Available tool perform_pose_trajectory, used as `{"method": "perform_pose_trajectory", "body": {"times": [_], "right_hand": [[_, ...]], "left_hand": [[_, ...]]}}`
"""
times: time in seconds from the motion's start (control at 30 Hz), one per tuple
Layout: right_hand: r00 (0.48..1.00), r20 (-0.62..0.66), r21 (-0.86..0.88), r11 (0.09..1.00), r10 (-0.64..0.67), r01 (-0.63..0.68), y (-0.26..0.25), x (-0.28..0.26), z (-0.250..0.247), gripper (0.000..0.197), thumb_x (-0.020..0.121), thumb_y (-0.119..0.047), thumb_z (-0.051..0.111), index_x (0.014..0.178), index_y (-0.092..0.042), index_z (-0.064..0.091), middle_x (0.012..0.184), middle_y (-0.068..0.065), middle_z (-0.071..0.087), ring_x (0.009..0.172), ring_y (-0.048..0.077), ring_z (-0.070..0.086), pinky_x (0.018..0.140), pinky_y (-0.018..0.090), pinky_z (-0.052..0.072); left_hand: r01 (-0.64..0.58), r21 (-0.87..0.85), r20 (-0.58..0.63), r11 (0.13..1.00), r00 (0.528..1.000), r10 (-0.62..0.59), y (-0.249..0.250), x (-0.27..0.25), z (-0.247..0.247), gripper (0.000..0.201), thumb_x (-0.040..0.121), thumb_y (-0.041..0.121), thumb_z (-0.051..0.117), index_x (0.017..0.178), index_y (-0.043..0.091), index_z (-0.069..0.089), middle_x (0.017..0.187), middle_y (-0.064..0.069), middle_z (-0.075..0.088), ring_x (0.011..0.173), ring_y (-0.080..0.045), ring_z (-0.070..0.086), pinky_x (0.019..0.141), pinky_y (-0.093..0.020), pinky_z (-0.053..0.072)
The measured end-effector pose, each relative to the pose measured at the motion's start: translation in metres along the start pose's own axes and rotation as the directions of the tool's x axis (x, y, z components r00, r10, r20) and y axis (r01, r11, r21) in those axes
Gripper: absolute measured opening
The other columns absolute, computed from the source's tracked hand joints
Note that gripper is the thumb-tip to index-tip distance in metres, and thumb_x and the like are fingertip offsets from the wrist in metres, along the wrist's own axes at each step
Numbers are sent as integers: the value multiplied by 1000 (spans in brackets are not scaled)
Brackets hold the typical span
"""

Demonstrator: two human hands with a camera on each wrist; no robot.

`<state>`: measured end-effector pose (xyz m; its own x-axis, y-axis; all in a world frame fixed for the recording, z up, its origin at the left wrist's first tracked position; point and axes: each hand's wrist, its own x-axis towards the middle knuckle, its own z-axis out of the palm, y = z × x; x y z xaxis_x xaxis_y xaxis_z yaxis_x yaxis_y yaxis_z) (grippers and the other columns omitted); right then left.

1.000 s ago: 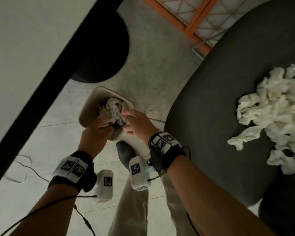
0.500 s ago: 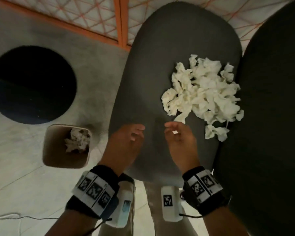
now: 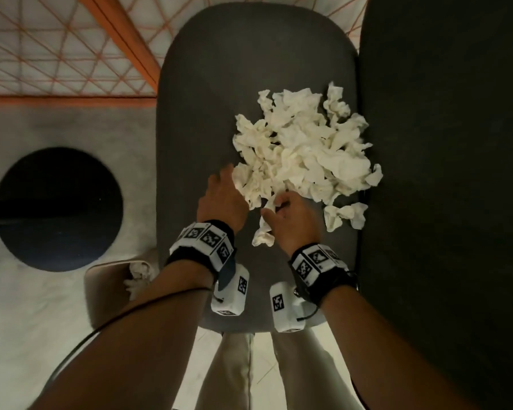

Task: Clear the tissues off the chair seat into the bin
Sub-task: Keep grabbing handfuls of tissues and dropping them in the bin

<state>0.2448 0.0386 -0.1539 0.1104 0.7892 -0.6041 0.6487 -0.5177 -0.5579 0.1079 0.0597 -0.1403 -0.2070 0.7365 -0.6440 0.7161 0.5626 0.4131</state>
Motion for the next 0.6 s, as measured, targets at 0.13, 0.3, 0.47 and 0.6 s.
{"method": "perform_pose_trajectory", "body": {"times": [0.13,0.3,0.47,0.6], "right_hand": [[997,65,27,999,-29,28,6,4,-13,7,85,-18,64,90,-22,63,85,-3,64,84,19,64,69,23,42],[998,38,204,977,49,-56,18,-5,-38,12,82,-9,62,79,-19,57,80,-1,59,74,15,57,64,24,45],[992,31,320,939,126,-129,19,-11,-47,34,81,3,45,70,-29,50,86,6,59,80,28,63,66,37,53],[1000,18,240,971,1,-5,0,-11,-46,25,89,-9,48,85,-33,53,99,2,60,89,20,59,76,33,50]], "left_hand": [[46,63,-33,997,998,-44,-3,9,5,37,97,25,45,134,20,47,132,-13,55,116,-36,55,95,-44,44],[125,-9,-58,992,990,-126,-2,2,1,23,93,29,51,107,13,61,104,-9,64,98,-32,61,83,-37,49],[143,-289,-163,946,967,-196,-1,-29,-9,12,85,25,62,89,16,55,85,-5,64,82,-26,66,74,-42,57],[9,-412,-246,911,962,-121,-9,-53,-13,17,90,12,57,100,26,54,90,7,63,84,-20,68,70,-39,61]]}}
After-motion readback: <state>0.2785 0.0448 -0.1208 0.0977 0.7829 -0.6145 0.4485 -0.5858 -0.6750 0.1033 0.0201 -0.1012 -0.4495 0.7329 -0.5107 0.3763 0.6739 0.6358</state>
